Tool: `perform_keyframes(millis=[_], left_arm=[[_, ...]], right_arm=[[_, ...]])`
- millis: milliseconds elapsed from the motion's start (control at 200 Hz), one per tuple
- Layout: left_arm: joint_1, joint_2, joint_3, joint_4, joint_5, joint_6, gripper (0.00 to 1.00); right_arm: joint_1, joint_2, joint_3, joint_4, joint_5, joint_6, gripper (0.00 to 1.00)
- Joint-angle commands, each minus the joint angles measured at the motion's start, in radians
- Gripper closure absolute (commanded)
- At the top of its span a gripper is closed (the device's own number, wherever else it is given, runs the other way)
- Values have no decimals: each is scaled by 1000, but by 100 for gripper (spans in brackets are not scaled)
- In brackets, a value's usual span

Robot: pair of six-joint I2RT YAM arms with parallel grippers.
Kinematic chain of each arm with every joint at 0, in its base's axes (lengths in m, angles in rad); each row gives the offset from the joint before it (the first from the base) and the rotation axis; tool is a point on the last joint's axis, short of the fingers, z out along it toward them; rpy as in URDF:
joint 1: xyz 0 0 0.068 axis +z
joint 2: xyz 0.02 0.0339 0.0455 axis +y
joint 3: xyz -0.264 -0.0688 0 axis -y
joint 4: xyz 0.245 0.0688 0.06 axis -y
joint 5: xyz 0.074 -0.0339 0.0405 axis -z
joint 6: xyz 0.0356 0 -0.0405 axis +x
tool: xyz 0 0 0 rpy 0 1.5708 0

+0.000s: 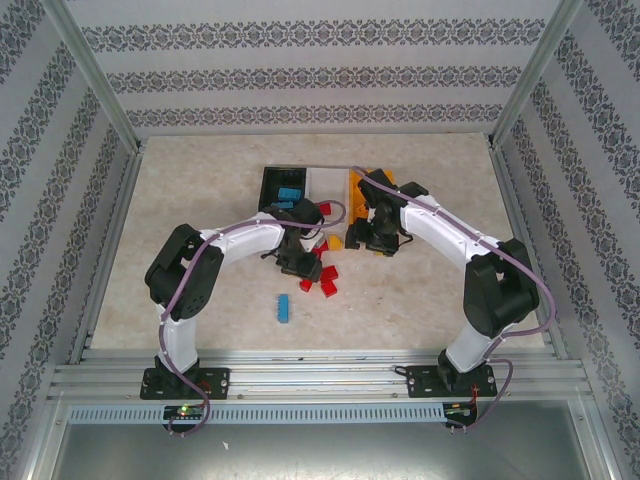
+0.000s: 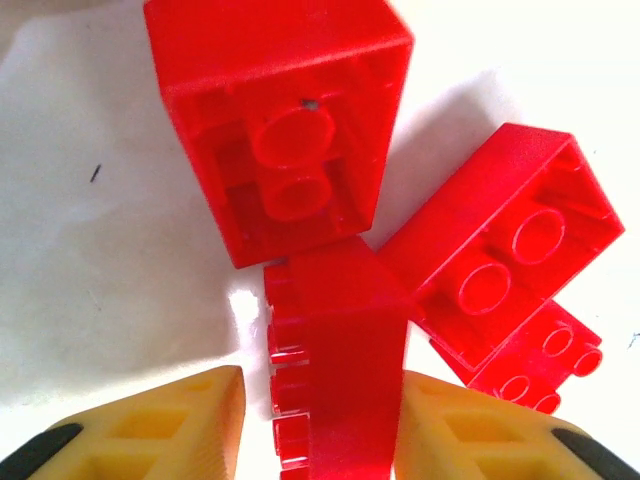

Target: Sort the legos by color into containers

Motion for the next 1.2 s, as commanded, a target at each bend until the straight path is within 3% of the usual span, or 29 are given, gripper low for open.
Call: perform_keyframes(millis=[0, 195, 655, 889, 1194], left_arm=[[-8, 20, 22, -41, -19, 1, 62], [-5, -12, 17, -65, -38, 1, 85], [81, -169, 52, -167, -50, 19, 86], [123, -38, 300, -186, -43, 31, 86], [137, 266, 794, -273, -49, 27, 85]], right_arm=[[10, 16, 39, -8, 8, -2, 36], [9, 34, 55, -17, 9, -16, 36], [6, 63, 75, -17, 3, -14, 36], [6, 33, 54, -43, 9, -22, 36], [6, -66, -66, -62, 0, -24, 36]])
